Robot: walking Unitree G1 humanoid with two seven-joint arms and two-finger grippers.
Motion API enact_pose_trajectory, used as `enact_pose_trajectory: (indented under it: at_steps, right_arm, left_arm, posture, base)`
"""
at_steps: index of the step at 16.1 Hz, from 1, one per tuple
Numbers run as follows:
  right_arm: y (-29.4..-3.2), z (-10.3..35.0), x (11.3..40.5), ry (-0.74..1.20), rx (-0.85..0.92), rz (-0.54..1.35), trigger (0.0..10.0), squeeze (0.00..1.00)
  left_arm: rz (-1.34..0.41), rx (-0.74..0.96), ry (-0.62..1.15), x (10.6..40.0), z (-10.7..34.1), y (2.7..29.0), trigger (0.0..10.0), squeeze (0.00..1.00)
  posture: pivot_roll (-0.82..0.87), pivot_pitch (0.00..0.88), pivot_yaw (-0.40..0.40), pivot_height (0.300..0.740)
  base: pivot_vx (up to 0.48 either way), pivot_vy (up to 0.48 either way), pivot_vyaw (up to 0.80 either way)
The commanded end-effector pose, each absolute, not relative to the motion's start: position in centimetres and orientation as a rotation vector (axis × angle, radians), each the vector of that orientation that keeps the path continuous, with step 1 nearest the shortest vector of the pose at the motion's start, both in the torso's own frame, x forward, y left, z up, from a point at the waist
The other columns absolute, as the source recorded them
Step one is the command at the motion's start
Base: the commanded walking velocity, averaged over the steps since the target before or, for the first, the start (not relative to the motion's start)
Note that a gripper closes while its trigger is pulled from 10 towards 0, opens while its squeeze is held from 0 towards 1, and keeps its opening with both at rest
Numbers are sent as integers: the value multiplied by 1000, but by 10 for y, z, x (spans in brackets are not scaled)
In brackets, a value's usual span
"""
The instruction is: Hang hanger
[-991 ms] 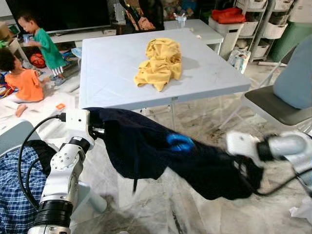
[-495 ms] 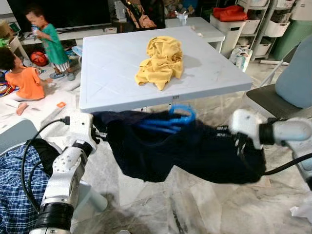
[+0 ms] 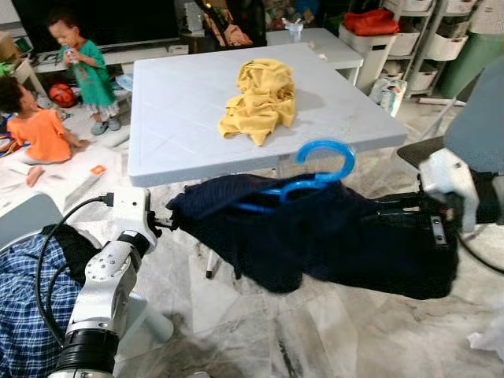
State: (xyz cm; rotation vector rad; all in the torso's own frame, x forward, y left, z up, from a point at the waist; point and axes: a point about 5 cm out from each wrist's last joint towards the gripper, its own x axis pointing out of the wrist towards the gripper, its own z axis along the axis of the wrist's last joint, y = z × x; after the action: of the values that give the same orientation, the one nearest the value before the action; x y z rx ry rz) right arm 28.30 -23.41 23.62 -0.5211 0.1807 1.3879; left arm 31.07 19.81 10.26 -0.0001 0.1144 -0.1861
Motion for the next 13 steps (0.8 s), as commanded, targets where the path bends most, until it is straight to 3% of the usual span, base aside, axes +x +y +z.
enact_pose_trajectory:
  at_steps: [1,6,9,10,12,13]
  right_arm:
    - [-232,247,276,151,-560,1449,10000,0]
    - [-250,209,279,380,-873,1363,10000,0]
    - [-259,198,287,437,-951,1269,10000,0]
    - [-258,197,285,426,-954,1291,10000,0]
    - [-236,219,282,256,-738,1380,10000,0]
    - [-233,223,282,228,-711,1394,10000,0]
  left_arm:
    - [-173,-4,119,312,104,201,10000,0]
    - [-169,-21,87,315,113,202,10000,0]
    - [-240,-80,42,314,125,196,10000,0]
    - [-244,-72,52,313,123,196,10000,0]
    - [-246,-52,91,312,113,194,10000,0]
    - [-249,-52,96,311,112,194,10000,0]
  posture:
    - [-121,0,35,740]
    - [-122,0,33,740]
    - [-118,0,31,740]
    - [-117,0,31,740]
    - [-117,0,33,740]
    - [-117,0,34,740]
  base:
    - [0,0,0]
    - [0,0,0]
    - [0,0,0]
    - [0,0,0]
    - [0,0,0]
    - [0,0,0]
